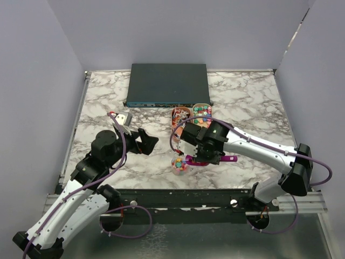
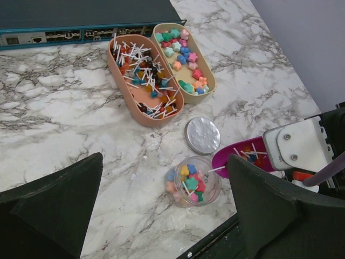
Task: Pack the candies
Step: Place the fake candies in the packing bottle.
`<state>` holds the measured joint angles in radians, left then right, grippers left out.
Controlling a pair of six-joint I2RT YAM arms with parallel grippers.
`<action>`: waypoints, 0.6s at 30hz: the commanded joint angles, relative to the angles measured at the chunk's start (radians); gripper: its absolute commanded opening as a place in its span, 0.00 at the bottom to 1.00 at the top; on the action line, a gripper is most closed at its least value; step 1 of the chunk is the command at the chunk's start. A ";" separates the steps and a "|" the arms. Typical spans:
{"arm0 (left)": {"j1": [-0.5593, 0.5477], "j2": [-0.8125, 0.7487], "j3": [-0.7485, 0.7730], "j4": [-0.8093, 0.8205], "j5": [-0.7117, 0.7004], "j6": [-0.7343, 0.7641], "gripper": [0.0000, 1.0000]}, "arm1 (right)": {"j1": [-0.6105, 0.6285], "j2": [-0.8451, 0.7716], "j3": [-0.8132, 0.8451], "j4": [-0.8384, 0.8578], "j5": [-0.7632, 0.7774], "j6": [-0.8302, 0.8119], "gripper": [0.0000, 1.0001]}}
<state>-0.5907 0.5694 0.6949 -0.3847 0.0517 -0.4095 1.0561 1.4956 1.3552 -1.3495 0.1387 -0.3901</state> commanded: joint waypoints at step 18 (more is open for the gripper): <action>0.004 -0.009 0.006 0.004 0.005 0.008 0.99 | 0.108 0.052 0.078 -0.094 0.200 0.004 0.00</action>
<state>-0.5911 0.5674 0.6949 -0.3847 0.0517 -0.4095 1.1389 1.5394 1.4052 -1.4025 0.2852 -0.3843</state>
